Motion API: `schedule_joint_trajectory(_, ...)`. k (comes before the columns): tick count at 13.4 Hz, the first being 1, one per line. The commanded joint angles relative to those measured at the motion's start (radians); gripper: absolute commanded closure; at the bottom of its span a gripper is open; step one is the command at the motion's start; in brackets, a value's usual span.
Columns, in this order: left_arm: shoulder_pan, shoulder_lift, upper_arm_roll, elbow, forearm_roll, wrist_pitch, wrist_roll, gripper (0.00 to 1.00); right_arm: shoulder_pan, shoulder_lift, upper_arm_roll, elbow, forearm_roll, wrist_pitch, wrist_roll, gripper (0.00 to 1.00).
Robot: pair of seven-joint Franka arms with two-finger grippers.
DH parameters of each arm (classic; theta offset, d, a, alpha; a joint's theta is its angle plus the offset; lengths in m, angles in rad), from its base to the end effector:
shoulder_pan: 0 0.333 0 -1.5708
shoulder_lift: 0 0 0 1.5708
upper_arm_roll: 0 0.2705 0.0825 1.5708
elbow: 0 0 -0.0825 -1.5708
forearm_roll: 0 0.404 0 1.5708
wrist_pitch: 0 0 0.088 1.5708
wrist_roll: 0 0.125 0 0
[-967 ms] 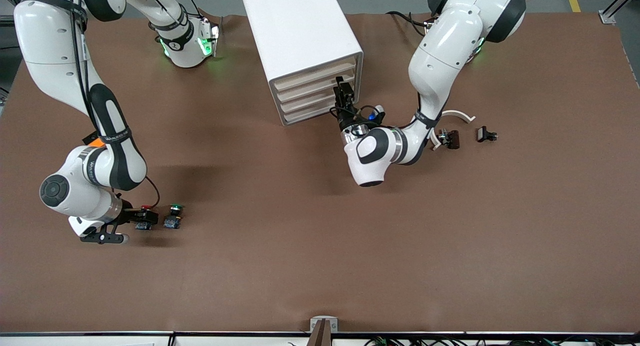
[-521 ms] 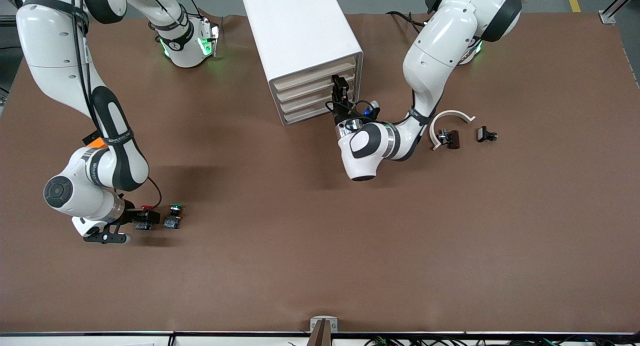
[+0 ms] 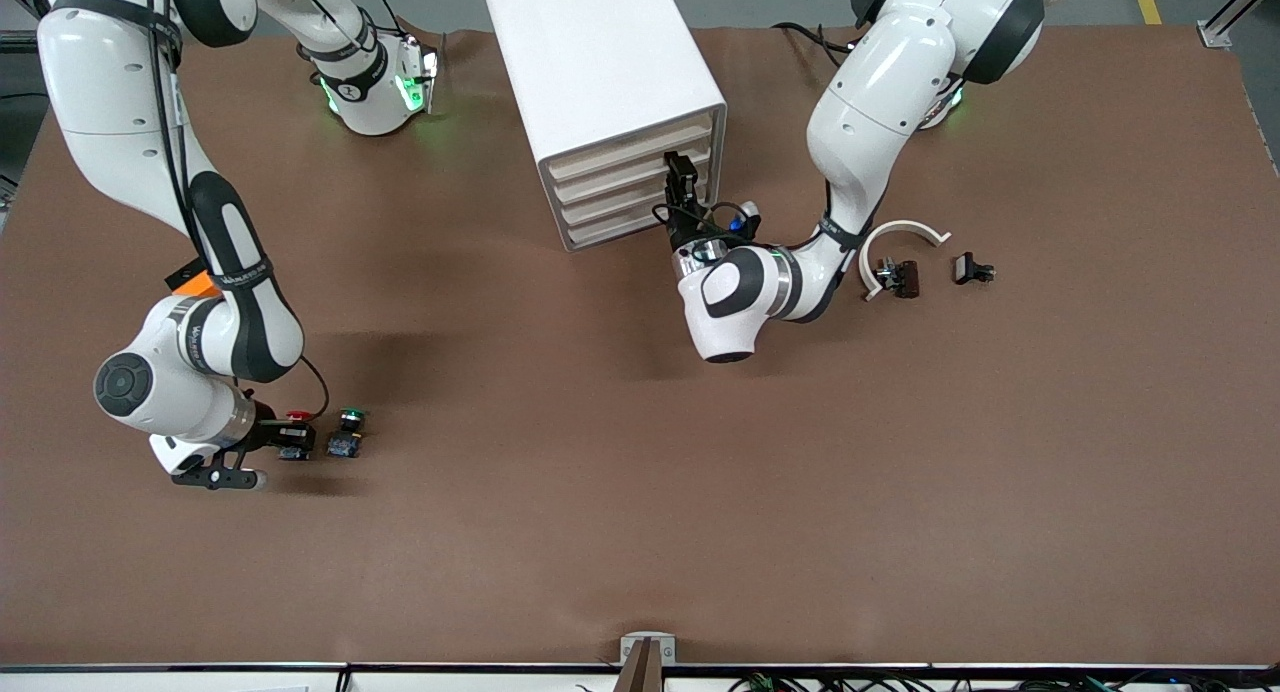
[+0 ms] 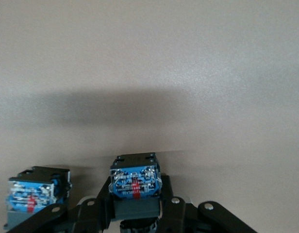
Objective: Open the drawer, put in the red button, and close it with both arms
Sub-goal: 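Pull the uppermost drawer open with the left gripper while the right gripper grasps the button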
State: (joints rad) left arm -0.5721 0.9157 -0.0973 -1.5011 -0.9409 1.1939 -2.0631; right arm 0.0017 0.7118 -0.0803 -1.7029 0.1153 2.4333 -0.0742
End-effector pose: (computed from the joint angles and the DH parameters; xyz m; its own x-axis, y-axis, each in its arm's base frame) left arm 0.3652 -0.4376 0.1110 -0.2186 0.9674 -0.1275 0.0585 -0.1174 -0.9914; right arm 0.6583 -0.0488 0.1149 0.9972 -0.0714 0.0231 -0.0709 -0.9972 -0.0228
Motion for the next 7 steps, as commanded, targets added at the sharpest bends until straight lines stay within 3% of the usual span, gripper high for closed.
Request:
schedule_joint_trajectory(1, 0.040, -0.018, -0.002, -0.010, -0.027, -0.008, 0.014, 0.96, 0.007, -0.012, -0.004, 0.022, 0.012, -0.039, 0.017, 1.00)
schedule_joint_trajectory(4, 0.072, -0.018, 0.001, -0.004, -0.032, -0.005, 0.014, 0.93, 0.026, -0.050, -0.006, 0.098, 0.007, -0.221, 0.097, 1.00)
schedule_joint_trajectory(7, 0.116, -0.017, 0.007, -0.004, -0.058, 0.000, 0.015, 0.88, 0.067, -0.145, -0.004, 0.098, 0.004, -0.339, 0.221, 1.00)
